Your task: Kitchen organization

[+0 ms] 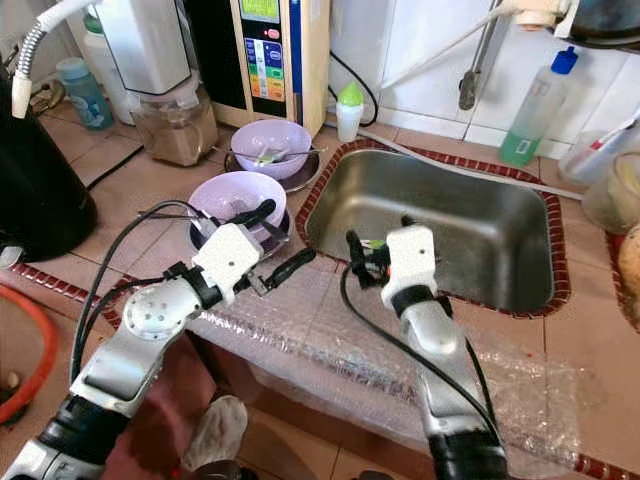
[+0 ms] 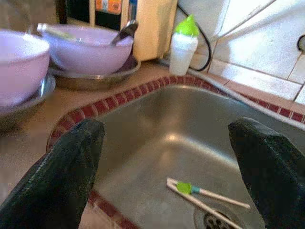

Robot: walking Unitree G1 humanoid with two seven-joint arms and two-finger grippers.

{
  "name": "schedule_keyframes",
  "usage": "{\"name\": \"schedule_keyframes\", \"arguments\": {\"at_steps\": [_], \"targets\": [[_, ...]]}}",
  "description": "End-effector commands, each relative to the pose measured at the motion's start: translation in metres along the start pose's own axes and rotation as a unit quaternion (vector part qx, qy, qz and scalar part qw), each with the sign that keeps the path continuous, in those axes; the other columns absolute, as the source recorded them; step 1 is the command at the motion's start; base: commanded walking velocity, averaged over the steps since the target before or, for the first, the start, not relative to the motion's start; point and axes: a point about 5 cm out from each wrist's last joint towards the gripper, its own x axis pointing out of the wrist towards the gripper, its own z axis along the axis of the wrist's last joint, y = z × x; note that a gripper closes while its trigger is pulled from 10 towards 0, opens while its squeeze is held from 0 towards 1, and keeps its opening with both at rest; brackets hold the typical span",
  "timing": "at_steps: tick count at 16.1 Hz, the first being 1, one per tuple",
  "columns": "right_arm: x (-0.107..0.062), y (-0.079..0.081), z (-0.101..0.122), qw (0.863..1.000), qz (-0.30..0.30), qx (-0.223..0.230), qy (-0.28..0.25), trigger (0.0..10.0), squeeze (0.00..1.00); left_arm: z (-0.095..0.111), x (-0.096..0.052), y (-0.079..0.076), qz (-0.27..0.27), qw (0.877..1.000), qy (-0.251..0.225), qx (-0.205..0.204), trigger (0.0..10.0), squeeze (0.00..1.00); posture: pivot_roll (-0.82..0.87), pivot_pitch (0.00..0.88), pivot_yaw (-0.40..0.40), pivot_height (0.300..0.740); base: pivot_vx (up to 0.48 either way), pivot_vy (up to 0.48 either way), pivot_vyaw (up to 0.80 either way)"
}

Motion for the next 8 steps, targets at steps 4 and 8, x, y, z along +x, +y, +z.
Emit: {"name": "schedule_keyframes", "arguments": {"at_steps": [4,8], "targets": [[-0.023,-0.010,-0.001,1.000,0.022,-0.010,0.018,10.0,0.00,0.000,0.013,0.011,0.010,1.000,-0.009,0.017,0.0,0.00,-0.05,0.058,0.037,0.740,0.000,0.000,0.00],[-0.043,-0.002,0.006,0.994,0.111,0.008,0.003,10.0,0.00,-0.003,0.020,0.018,0.030,0.999,-0.006,0.028,0.0,0.00,-0.07,0.063,0.058,0.740,0.000,0.000,0.00]]}}
